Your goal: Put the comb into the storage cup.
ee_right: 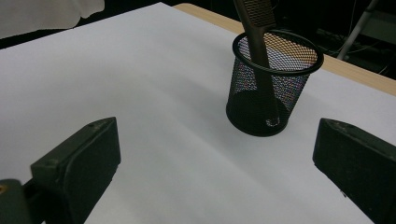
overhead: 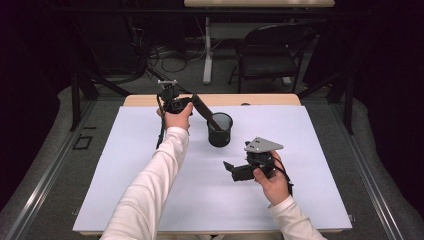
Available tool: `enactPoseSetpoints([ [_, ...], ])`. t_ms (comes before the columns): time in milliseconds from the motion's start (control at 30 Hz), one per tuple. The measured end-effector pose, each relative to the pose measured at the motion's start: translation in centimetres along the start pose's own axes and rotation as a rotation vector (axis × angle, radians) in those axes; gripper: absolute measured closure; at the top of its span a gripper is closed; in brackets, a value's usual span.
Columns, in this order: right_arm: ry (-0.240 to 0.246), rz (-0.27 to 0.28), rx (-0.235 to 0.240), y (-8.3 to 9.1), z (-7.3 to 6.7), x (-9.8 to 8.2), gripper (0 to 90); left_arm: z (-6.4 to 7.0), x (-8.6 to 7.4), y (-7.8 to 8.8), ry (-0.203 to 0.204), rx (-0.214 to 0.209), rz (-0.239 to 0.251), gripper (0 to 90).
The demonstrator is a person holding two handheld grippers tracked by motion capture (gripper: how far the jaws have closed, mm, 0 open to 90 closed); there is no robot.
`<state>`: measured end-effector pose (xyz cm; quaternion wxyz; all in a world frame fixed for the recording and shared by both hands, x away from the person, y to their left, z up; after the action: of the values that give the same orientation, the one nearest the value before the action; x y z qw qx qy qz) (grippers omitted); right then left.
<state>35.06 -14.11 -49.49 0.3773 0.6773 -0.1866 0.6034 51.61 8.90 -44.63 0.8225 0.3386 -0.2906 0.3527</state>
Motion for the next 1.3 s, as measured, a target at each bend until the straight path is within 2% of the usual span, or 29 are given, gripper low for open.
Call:
enactPoseSetpoints([
  [833, -0.006, -0.001, -0.002, -0.01, 0.08, -0.06, 0.7, -0.33, 0.14, 0.11, -0.008, 0.017, 0.003, 79.0],
  [1000, -0.004, -0.004, -0.002, -0.07, 0.03, -0.1, 0.7, -0.4, 0.34, 0.31, -0.012, 0.019, 0.013, 72.4],
  [1167, -0.004, -0.003, -0.001, -0.14, -0.01, -0.13, 0.7, -0.55, 0.44, 0.38, -0.012, 0.03, 0.024, 60.6],
  [1300, -0.004, -0.007, 0.0, -0.14, -0.01, -0.16, 0.7, -0.46, 0.55, 0.44, -0.008, 0.019, 0.04, 53.7],
])
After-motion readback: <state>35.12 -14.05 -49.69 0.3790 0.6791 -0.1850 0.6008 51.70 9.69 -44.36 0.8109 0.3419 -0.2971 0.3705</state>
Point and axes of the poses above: each handheld gripper's, and its own axes: y roughly backward along the jaws, x roughly out of its top, z roughly to its right, the point moved 3 cm from there along -y, roughly forward along the jaws, and after that the axes turned 11 degrees about z, right-handed, at the moved point
